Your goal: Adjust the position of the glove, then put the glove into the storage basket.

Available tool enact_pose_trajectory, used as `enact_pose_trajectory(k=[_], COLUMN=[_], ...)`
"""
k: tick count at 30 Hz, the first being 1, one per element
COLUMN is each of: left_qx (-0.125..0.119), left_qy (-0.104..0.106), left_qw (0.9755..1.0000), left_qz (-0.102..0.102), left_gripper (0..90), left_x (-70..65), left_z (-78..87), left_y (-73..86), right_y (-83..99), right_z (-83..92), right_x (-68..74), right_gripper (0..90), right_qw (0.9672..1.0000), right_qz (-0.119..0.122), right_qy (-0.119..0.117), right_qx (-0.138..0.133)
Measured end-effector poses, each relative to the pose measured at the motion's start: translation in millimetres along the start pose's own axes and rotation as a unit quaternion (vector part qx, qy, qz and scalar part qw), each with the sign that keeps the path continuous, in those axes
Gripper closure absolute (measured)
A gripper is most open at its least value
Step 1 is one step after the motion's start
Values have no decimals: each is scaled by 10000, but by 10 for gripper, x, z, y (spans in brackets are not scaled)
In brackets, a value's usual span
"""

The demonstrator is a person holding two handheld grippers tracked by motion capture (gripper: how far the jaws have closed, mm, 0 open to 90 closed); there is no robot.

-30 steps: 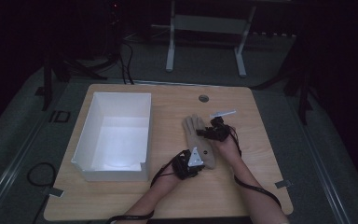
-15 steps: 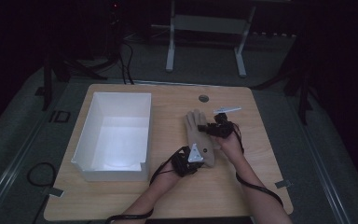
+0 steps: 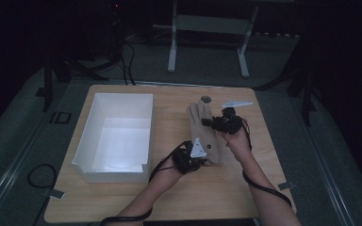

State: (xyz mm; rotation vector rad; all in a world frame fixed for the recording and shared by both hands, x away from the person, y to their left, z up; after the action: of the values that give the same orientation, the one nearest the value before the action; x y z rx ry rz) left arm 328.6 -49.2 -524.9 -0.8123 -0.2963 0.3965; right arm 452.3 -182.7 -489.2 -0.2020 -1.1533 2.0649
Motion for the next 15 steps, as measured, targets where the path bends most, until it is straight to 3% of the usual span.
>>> enact_pose_trajectory(k=[4,15], left_qx=[-5,22], left_qy=[-6,-160], left_qw=[10000,9999], left_qz=[58,-9], left_gripper=[823,823], left_x=[13,120], left_z=[66,512], left_y=[-47,-236], right_y=[-93,-485], right_z=[80,259], right_x=[61,324], right_gripper=[727,727], right_qw=[10000,9989], right_qz=[30,233], right_qy=[-25,-170], right_qx=[-85,-368])
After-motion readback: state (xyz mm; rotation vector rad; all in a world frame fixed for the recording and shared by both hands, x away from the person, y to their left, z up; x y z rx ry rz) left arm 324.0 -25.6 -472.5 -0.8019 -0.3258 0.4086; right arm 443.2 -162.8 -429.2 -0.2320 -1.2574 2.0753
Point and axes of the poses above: each handheld gripper's, and its own axes: z roughly backward along the jaws, y roughly out of its underside, x roughly to its left, the point moved 4 cm from there along -z, roughly forward along the jaws, and after that the axes turned 1 degree about x, right-handed, at the moved point
